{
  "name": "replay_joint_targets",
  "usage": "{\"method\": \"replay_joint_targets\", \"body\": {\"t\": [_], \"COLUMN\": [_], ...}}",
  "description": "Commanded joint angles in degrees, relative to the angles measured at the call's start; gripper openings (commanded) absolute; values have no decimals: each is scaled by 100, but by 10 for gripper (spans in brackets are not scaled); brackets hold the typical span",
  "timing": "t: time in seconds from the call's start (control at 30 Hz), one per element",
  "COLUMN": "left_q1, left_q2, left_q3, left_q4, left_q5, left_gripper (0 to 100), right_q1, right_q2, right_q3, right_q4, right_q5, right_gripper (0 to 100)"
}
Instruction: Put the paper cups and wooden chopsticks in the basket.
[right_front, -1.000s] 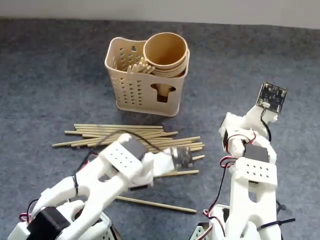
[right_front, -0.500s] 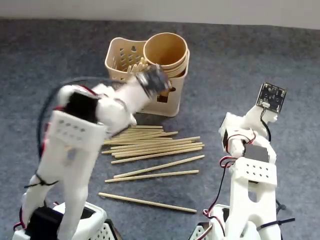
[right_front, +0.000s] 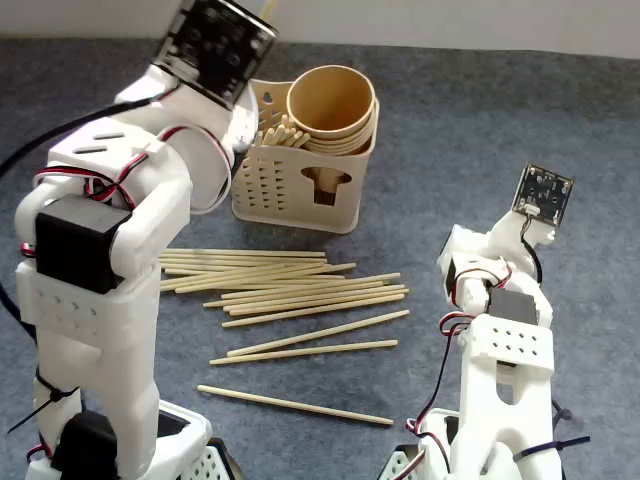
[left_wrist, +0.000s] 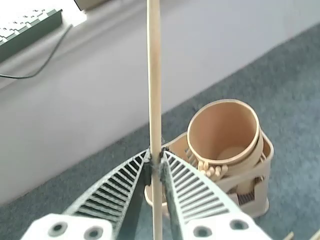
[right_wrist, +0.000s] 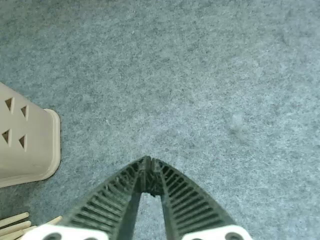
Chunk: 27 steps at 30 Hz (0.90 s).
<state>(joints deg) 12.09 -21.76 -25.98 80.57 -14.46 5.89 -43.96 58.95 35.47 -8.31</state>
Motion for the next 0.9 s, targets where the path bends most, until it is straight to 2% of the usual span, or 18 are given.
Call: {"method": "replay_joint_targets", "body": {"t": [0.0,0.27,0.73,0.87], "left_q1": [-48,-66,-435,-541], "left_q2": [-4,-40,-22,-13], "left_q3": [-233,576,3451,4198], "left_q4": [-914,-2611,-5952,-6400], "left_q5": [624,1468,1670,1662], "left_gripper": [6,6,7,14], "right_q1": [48,48,48,48], "right_q2": [-127,-127,-75,-92], "right_q3": [-57,-57,75,303], "right_q4": [-127,-127,-426,-875], "right_q5": [-44,-44,-44,-44], "right_gripper": [10,10,10,10]}}
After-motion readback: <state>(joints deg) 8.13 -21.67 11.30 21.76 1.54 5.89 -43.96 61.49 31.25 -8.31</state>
